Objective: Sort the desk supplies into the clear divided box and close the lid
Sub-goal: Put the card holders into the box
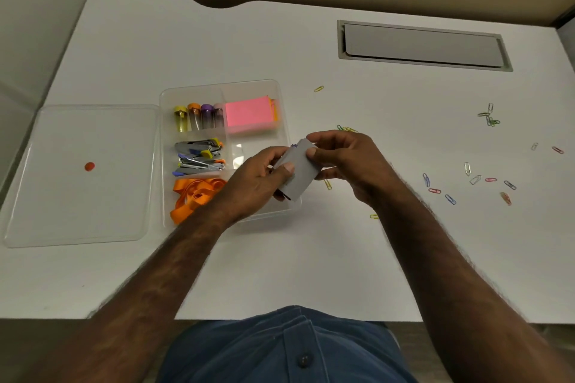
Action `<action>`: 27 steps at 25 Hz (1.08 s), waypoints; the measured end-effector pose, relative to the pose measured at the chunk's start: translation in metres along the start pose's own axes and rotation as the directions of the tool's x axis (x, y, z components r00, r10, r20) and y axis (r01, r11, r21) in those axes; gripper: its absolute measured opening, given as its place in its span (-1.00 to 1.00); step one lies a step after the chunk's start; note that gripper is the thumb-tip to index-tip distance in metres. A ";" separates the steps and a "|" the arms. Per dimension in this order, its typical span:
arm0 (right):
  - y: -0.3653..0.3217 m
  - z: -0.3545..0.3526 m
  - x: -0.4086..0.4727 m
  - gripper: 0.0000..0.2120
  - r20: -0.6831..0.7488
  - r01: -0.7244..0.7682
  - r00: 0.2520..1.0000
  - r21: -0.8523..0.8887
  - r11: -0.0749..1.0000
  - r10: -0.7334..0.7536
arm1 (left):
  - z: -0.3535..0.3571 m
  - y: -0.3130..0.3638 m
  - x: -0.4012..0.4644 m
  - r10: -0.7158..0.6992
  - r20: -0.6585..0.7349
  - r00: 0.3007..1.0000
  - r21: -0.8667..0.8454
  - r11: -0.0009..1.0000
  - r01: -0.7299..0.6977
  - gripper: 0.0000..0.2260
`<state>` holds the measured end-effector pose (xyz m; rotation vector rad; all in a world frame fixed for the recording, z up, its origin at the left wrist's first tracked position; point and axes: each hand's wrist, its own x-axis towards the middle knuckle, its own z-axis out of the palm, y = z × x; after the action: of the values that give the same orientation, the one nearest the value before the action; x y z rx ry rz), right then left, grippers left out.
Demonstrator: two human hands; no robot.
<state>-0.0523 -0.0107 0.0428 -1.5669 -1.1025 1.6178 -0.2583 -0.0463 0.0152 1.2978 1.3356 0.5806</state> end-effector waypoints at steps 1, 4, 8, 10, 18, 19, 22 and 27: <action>0.000 0.005 0.001 -0.75 -0.017 -0.005 1.000 0.018 1.000 0.006 | -0.003 -0.004 0.000 0.043 -0.047 0.998 0.086 0.996 -0.039 -0.58; -0.001 0.017 0.005 -0.74 -0.040 -0.016 0.999 0.091 0.996 0.020 | -0.007 -0.013 -0.002 0.162 -0.166 0.973 0.321 0.942 -0.102 -0.31; -0.009 0.037 0.016 -0.72 -0.047 -0.027 0.998 0.165 0.986 0.035 | -0.017 -0.022 0.003 0.251 -0.272 0.929 0.520 0.851 -0.078 -0.20; -0.011 0.046 0.021 -0.70 -0.032 -0.041 0.998 0.169 0.985 0.047 | -0.028 -0.023 0.005 0.296 -0.297 0.908 0.571 0.817 -0.080 -0.24; -0.022 0.041 0.039 -0.34 0.196 0.152 0.977 -0.392 0.907 -0.080 | -0.067 -0.024 0.021 0.273 -0.181 0.945 0.743 0.667 -0.051 -0.30; -0.025 0.039 0.042 -0.25 0.235 0.237 0.964 -0.563 0.792 -0.122 | -0.071 -0.025 0.024 0.268 -0.154 0.951 0.763 0.644 -0.058 -0.30; -0.028 0.039 0.051 -0.16 0.384 0.444 0.895 -0.807 0.390 -0.227 | -0.078 -0.028 0.031 0.250 -0.089 0.964 0.794 0.602 -0.083 -0.29; -0.028 0.050 0.060 -0.31 0.522 0.541 0.807 -0.841 -0.007 -0.275 | -0.083 -0.026 0.039 0.234 -0.066 0.970 0.811 0.579 -0.084 -0.28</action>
<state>-0.1111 0.0474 0.0364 -1.3770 -2.8622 0.4074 -0.3335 0.0096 -0.0017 2.1775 1.7230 0.1671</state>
